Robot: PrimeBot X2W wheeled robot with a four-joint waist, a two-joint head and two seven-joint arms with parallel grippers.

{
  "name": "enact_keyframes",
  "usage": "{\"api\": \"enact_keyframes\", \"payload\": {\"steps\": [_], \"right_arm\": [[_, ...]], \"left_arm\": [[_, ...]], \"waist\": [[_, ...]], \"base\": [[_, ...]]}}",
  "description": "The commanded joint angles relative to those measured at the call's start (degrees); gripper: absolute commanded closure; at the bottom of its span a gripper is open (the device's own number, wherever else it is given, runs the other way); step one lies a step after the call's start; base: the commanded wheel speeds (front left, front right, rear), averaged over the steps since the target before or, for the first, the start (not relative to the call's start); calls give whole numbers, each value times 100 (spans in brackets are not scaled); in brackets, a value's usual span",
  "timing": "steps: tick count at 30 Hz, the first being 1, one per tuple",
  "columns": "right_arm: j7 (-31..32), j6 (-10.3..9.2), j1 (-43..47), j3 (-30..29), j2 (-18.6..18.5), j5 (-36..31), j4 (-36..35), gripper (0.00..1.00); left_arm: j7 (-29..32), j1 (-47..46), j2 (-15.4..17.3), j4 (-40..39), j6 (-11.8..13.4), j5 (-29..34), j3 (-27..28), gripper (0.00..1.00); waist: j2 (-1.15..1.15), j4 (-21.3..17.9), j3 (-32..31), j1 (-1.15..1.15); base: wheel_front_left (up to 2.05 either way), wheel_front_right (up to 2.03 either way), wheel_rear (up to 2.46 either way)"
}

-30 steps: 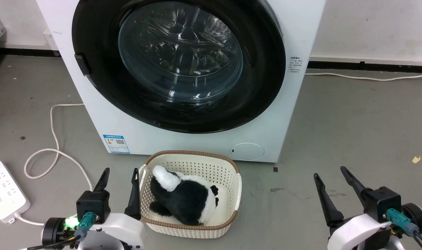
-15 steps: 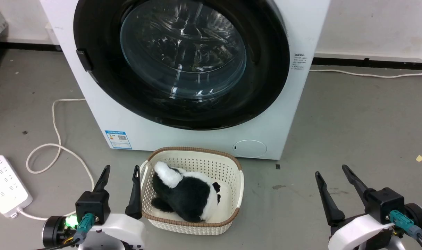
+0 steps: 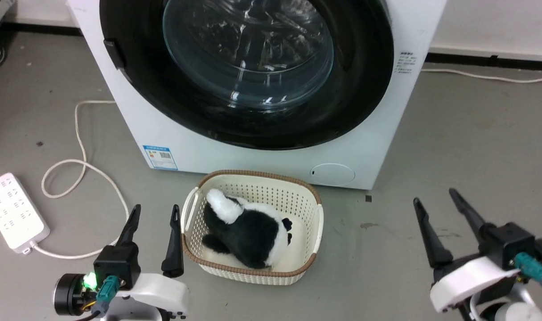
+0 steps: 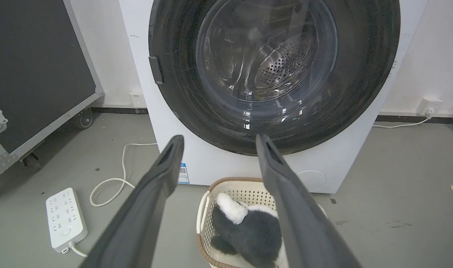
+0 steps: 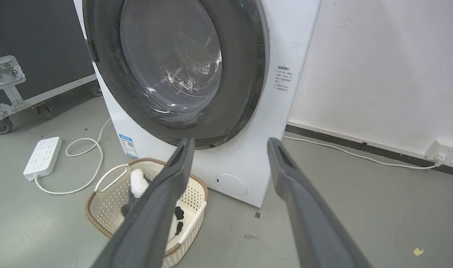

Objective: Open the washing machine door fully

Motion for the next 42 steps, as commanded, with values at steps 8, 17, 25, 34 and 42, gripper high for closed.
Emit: {"api": "enact_keyframes", "payload": {"steps": [8, 17, 25, 34, 42], "right_arm": [[97, -4, -624, -97, -263, 311, -136, 100], [339, -4, -1271, -360, -420, 694, -91, 100], [673, -5, -2065, -615, -372, 1253, 224, 100], [1353, -6, -3110, -1132, -286, 2084, 786, 100], [2053, -6, -4030, -1791, -98, 2814, 1556, 100]], "left_arm": [[-159, -75, 2, -169, 117, -115, -64, 0], [-266, -145, 3, -268, 176, -169, -192, 0], [-362, -204, 3, -354, 165, -156, -234, 0], [-470, -285, 3, -426, 231, -258, -362, 0], [-566, -372, 4, -467, 273, -314, -468, 0]], "waist": [[0, 141, 241, 0], [0, 287, 418, 0], [0, 392, 654, 0], [0, 609, 986, 0], [0, 809, 1244, 0]], "base": [[0, 0, 0], [0, 0, 0], [0, 0, 0], [0, 0, 0], [0, 0, 0]]}}
